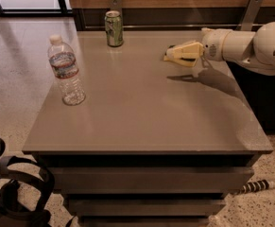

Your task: Move sponge near water bottle

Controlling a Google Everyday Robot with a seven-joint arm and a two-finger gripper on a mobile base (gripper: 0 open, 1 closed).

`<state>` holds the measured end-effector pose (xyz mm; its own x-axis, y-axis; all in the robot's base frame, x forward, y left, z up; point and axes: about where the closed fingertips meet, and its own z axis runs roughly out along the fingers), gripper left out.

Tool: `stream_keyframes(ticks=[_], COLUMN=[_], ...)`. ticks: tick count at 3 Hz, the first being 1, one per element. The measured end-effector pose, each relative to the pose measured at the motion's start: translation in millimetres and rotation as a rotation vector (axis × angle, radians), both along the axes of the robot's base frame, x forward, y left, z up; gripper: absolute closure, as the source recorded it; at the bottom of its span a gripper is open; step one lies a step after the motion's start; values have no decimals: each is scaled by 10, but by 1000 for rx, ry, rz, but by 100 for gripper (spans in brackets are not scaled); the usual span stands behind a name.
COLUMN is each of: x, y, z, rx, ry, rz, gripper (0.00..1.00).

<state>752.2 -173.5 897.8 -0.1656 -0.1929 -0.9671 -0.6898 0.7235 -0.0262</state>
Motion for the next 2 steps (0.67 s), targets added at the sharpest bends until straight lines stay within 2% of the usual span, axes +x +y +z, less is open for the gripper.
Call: stream_keyframes(ticks=[1, 2], x=[164, 218], y=[-25, -168], z=[-158, -269], rx=[18, -21], ry=[9, 30], rz=[-18, -47], gripper=[0, 0])
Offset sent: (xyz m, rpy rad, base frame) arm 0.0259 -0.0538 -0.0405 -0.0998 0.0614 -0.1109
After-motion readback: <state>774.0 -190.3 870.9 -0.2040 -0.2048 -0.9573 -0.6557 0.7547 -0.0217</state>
